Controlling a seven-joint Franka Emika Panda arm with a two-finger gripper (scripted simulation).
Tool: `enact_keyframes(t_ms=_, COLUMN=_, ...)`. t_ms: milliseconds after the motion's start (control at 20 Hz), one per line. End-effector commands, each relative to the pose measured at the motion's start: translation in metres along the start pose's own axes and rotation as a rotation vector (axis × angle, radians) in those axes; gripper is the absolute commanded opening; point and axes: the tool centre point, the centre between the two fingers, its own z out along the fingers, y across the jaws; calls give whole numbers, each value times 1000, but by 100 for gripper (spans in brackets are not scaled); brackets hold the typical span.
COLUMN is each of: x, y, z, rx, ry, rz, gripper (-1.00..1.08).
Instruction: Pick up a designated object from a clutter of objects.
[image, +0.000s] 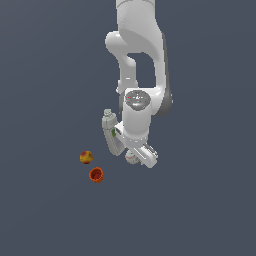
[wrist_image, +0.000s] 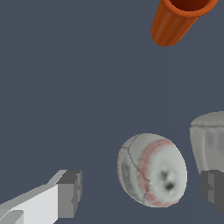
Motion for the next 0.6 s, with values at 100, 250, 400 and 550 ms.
enact_keyframes(t_ms=100, x=-10, y=16, z=36, rx=-42, ry=-32, rz=6, gripper=100)
enact_keyframes(t_ms=250, x=-14, y=22, z=48, rx=-58, ry=-44, rz=7, gripper=100)
enact_keyframes(t_ms=400, x=-16, y=25, z=54, rx=-65, ry=-49, rz=8, gripper=100)
enact_keyframes(t_ms=550, x=-16, y=24, z=53, rx=-63, ry=-48, rz=8, gripper=100)
